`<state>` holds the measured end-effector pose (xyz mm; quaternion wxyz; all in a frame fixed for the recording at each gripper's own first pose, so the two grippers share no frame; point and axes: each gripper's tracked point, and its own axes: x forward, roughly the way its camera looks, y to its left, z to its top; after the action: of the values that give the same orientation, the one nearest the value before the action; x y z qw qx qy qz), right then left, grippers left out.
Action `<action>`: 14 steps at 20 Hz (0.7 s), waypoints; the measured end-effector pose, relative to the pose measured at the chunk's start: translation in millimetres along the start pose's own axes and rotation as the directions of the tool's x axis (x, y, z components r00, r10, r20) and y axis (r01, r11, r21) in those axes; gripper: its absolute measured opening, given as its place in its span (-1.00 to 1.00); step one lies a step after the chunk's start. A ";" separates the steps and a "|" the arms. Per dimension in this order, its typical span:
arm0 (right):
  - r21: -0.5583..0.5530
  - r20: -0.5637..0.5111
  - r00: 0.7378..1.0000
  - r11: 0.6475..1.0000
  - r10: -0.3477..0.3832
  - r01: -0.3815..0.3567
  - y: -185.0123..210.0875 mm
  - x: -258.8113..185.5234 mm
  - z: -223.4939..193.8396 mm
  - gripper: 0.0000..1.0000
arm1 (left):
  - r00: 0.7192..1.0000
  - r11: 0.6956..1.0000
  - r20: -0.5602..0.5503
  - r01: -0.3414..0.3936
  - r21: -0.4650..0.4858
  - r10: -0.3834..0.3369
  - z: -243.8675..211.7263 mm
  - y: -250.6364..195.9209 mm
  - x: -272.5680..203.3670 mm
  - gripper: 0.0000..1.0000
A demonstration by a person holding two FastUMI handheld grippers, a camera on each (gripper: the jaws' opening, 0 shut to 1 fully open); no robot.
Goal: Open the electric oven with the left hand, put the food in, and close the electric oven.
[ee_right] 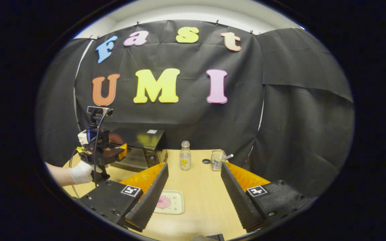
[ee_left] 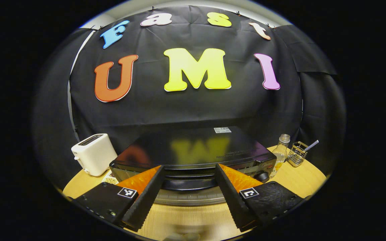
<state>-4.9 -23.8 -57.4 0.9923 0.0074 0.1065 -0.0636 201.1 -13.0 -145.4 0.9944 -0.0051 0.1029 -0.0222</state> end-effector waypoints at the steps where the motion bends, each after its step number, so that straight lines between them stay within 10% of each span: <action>1: 0.007 -0.003 1.000 1.000 0.005 -0.005 1.2 -1.5 -2.2 0.99 | 1.000 1.000 -0.001 0.001 0.000 -0.001 -3.2 -0.8 -4.4 0.91; 14: -0.013 -0.019 0.998 0.998 0.065 -0.065 26.4 -15.6 -21.2 0.99 | 0.995 0.999 -0.092 0.038 -0.004 -0.038 -64.9 -4.0 -72.7 0.89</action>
<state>-21.1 4.9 -74.7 0.9928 0.0048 0.1158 -0.0303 116.5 -14.1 -193.9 0.9880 -0.0071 0.1488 -0.0410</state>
